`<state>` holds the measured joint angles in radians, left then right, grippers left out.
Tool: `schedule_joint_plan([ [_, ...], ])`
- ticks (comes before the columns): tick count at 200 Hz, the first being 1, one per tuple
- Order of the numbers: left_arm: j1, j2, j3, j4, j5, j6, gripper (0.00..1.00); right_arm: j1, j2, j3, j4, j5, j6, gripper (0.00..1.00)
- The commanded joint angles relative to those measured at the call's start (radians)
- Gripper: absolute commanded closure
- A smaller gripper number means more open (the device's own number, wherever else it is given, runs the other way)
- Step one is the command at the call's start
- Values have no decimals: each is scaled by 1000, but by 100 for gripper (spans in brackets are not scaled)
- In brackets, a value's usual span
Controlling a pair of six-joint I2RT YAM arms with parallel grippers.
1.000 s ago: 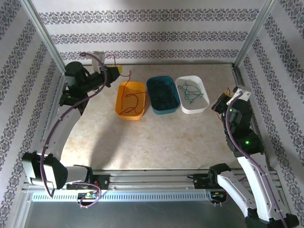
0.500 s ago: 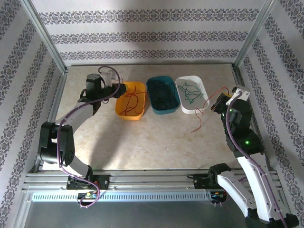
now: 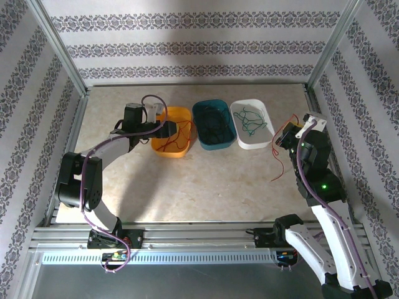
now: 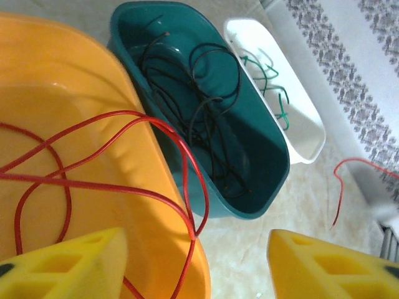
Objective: Untangle the cables
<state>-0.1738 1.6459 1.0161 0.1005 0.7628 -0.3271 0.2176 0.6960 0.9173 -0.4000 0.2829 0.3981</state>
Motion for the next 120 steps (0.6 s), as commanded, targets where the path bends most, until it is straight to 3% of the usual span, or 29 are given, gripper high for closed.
schedule_joint_plan([
  [1,-34,-19,75,-97,-12,71,32,-10,-6,-15,23,-17,11,100],
  [29,-59,-47,80,-141,-222,99,30,-9,-4,-15,22,-30,8,100],
  [75,-73,-62,83,-204,-155,27,22,-10,3,-14,15,-47,1,100],
  [120,-79,-41,6,-122,-219,-251,15,-10,13,-17,23,-54,8,100],
])
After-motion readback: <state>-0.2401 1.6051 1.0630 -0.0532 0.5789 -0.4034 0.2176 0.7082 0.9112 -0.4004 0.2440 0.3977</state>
